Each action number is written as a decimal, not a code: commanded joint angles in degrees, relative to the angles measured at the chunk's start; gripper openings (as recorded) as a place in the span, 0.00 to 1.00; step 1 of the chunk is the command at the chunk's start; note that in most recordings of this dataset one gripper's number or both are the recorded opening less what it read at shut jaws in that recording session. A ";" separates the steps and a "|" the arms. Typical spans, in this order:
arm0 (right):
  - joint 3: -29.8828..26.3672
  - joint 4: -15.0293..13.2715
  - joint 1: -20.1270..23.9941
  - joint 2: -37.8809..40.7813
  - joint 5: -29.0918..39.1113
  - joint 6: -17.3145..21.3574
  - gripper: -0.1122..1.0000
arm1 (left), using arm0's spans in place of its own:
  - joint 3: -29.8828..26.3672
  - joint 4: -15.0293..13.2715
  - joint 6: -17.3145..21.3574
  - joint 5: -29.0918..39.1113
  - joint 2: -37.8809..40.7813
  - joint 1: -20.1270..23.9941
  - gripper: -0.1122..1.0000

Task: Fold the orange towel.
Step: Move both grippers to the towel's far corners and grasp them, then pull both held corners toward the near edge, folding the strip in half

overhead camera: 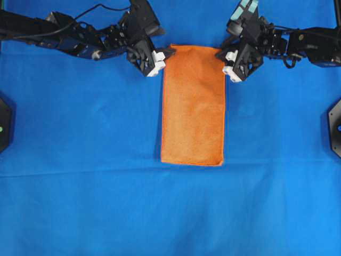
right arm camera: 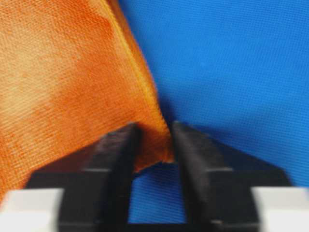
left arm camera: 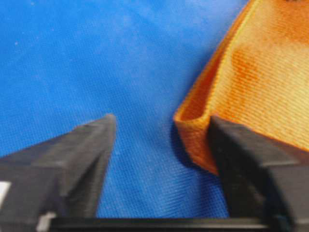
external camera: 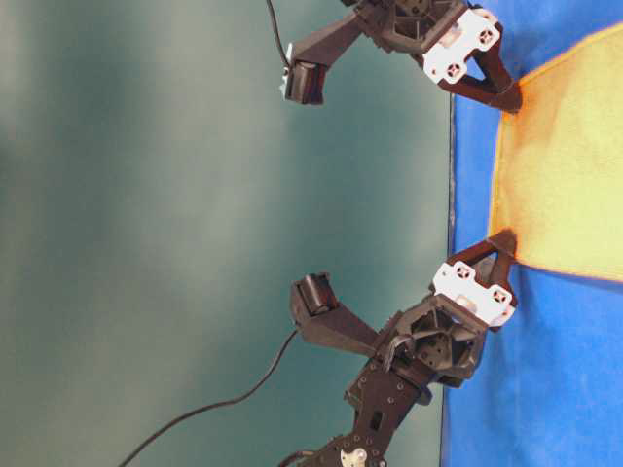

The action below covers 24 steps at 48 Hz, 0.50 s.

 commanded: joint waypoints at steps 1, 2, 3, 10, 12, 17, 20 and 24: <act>-0.70 -0.18 0.09 -0.53 -0.62 -0.18 0.37 | 0.26 -0.09 0.44 0.79 -0.53 -0.09 0.58; -0.70 -0.26 0.09 -0.53 -0.62 -0.26 0.32 | 0.26 0.00 0.53 0.79 -0.53 -0.26 0.53; -0.70 -0.35 0.09 -0.53 -0.70 -0.26 0.27 | 0.35 0.09 0.62 0.79 -0.53 -0.53 0.47; -0.70 -0.62 0.18 -0.62 -2.02 -0.53 0.13 | 0.62 0.26 3.78 0.79 -0.62 -1.67 0.16; -0.79 -0.62 0.18 -0.62 -2.02 -0.53 0.13 | 0.70 0.26 4.13 0.79 -0.62 -1.93 0.11; -0.88 -0.62 0.09 -0.79 -2.02 -0.53 0.13 | 0.70 0.18 4.39 0.79 -0.70 -2.20 0.11; -0.97 -0.62 0.18 -1.23 -2.02 -0.53 0.13 | 0.79 0.18 4.39 0.79 -0.79 -2.20 0.11; -1.05 -0.62 0.18 -2.29 -1.67 -0.53 0.13 | 0.88 0.18 4.66 1.32 -1.76 -2.20 0.11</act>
